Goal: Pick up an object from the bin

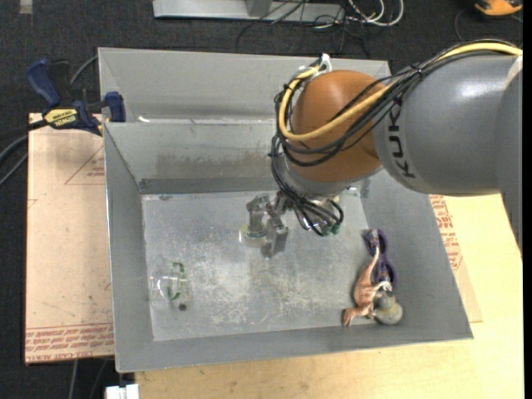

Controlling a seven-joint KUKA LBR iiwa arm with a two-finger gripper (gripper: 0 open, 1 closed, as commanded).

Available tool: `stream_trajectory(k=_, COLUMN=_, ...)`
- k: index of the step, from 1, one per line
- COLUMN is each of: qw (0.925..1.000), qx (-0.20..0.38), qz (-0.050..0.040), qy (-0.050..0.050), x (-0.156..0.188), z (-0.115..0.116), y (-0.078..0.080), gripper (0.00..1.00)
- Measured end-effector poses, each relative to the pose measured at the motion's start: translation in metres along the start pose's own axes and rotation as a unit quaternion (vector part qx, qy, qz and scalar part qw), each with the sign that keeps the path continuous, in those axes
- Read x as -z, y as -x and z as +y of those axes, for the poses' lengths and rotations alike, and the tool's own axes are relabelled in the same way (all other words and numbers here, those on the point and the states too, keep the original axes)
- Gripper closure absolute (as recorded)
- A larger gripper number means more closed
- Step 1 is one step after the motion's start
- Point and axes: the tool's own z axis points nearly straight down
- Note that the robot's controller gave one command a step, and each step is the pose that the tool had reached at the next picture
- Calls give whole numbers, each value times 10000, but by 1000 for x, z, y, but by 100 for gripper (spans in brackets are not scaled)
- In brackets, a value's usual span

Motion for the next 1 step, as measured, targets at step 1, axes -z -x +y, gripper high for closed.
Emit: stream_trajectory(k=1, qw=9998, qx=140, qz=-107, qy=-11, x=46, z=-21, y=32, gripper=100)
